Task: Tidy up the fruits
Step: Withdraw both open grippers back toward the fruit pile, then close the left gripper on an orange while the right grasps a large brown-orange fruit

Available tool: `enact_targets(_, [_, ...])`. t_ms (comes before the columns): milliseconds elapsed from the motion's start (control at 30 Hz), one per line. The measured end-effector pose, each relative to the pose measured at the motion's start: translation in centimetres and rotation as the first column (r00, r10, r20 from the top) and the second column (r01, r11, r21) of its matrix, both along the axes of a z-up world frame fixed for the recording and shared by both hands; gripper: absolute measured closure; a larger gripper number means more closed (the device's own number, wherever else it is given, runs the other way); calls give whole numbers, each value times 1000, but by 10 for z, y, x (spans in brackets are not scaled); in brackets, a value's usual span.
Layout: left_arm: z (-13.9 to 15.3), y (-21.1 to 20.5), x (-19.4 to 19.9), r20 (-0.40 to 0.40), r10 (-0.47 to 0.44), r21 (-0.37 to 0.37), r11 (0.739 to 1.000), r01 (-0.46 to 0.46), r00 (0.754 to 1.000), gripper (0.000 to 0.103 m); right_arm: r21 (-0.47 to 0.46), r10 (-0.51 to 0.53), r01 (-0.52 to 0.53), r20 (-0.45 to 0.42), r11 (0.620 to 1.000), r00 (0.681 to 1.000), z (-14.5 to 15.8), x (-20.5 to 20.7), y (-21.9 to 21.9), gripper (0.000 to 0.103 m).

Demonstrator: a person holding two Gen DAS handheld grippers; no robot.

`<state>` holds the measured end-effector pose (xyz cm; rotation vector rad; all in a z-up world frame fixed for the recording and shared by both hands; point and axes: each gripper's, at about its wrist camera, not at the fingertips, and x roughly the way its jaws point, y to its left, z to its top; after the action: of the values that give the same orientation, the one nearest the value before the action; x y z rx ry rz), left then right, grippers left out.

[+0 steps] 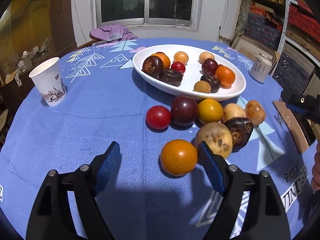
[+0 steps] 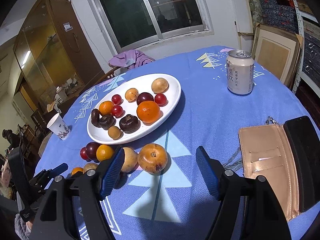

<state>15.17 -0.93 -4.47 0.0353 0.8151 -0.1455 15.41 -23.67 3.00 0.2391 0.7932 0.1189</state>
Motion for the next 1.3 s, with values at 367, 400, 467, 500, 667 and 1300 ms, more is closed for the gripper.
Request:
enact_targets(367, [-2,22,-9,-5,38,54,998,-38,999,23,9,5,-5,5,1000,1000,2,-2,-1,28])
enact_targets(400, [-2,20,-9,-7,27,54,998,-27,1000,23,2,8,-8,3,1000,1000,2,-2,-1,28])
enact_targets(467, [-2,20,-10,-6,17,48,999,-16,1000,23,-10,16,-16,3,1000,1000,1,-3,2,28])
enact_targets(500, [-1,20,-10,-3,14,40,999,-14,1000,23,-14,19,-19,2,1000,1000,0,-3,3,28])
enact_targets(667, [-1,22,-9,-10,0,7,1000,0,1000,32,-34,24,-24,-7,999,1000,-3,-2,7,28])
enact_targets(1300, [-4,16,6,-32,-57,-69,996,55,998,56,-80,36,-38,-33,996,999,-14,-1,17,28])
